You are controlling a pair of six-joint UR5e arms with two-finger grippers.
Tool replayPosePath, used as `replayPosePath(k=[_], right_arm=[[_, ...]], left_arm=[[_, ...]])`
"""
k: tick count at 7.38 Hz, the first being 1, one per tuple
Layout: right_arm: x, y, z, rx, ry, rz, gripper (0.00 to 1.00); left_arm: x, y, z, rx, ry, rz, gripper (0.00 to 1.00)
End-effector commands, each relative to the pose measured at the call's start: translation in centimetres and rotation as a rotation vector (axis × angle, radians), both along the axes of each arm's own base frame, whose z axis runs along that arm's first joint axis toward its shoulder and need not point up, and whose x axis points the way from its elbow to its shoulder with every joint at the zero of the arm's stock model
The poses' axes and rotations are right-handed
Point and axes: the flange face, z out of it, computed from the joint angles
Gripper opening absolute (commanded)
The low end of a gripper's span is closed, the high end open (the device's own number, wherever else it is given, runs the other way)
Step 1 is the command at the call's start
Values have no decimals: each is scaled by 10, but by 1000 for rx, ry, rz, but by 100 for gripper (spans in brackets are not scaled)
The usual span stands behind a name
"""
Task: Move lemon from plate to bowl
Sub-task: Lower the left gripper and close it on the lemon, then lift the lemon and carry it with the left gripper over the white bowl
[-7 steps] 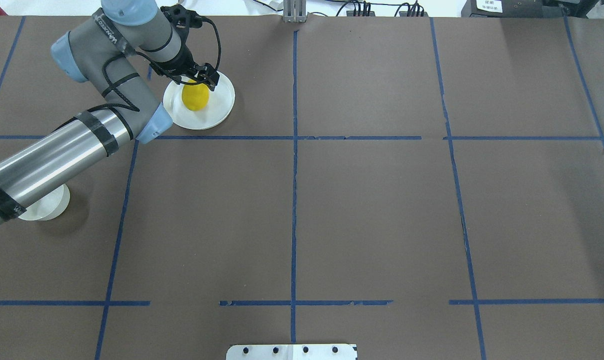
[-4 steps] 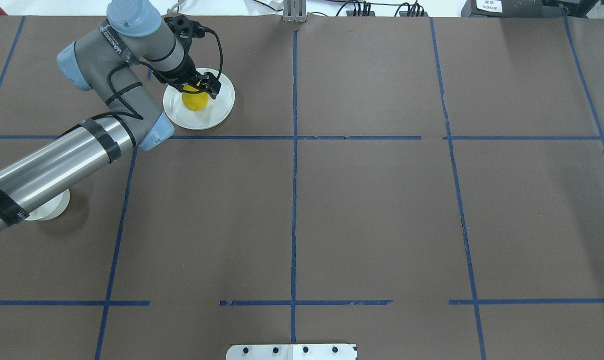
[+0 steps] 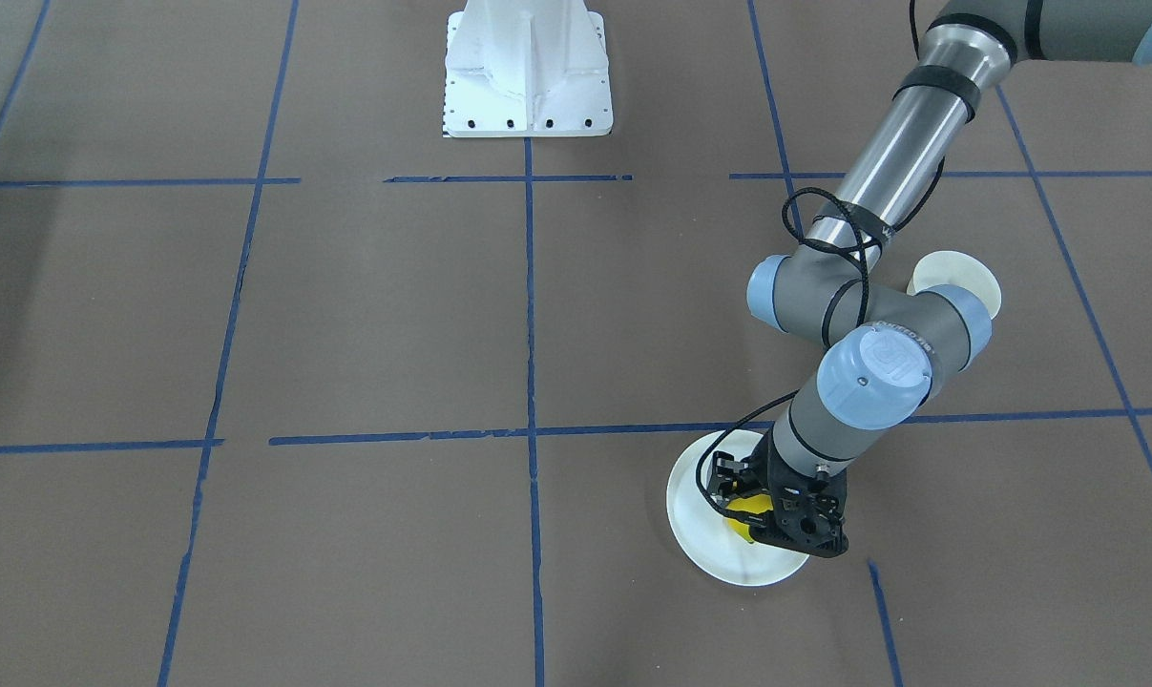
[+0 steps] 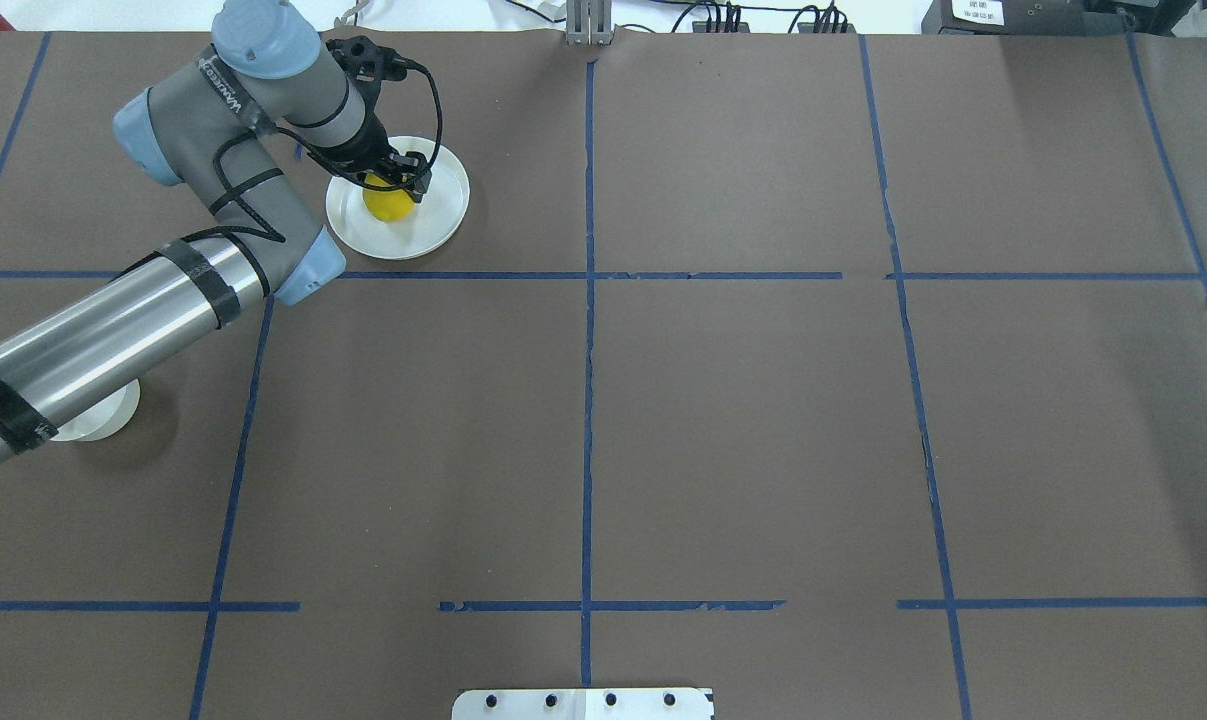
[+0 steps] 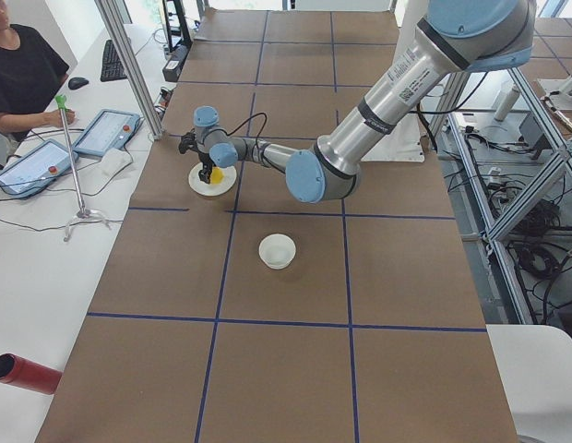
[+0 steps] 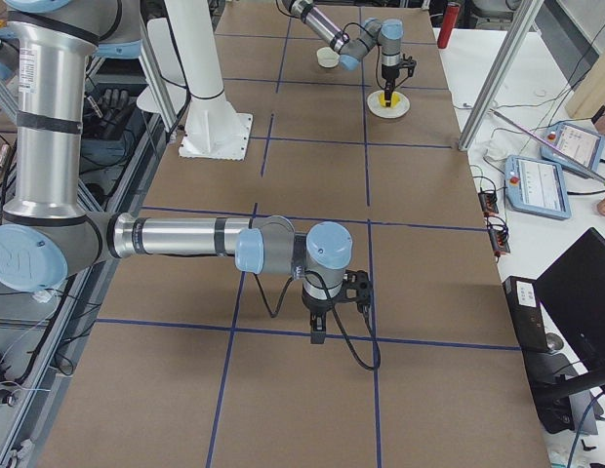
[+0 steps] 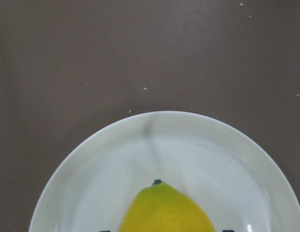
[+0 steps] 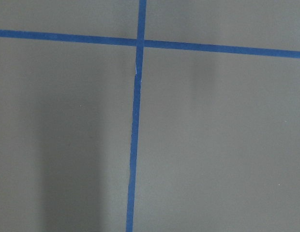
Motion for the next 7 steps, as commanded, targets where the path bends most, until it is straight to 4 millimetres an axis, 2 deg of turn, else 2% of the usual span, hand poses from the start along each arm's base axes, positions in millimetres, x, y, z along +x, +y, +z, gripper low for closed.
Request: replayPosePath(k=[1, 2, 3, 4, 5, 6, 7], right_arm=[[0, 0, 0, 0, 0, 0, 100], [0, 0, 0, 0, 0, 0, 100], [0, 0, 0, 0, 0, 0, 100], [0, 0, 0, 0, 0, 0, 100], [0, 0, 0, 0, 0, 0, 100], [0, 0, 0, 0, 0, 0, 100], [0, 0, 0, 0, 0, 0, 100]], left_arm=[[-43, -17, -9, -24, 43, -8, 0], [-80, -7, -1, -60, 97, 21, 0], [-111, 25, 27, -52, 106, 19, 0], [-154, 49, 51, -58, 102, -6, 0], [-179, 77, 75, -43, 86, 5, 0], [-201, 107, 110, -44, 57, 23, 0], [-216, 133, 135, -63, 41, 23, 0]])
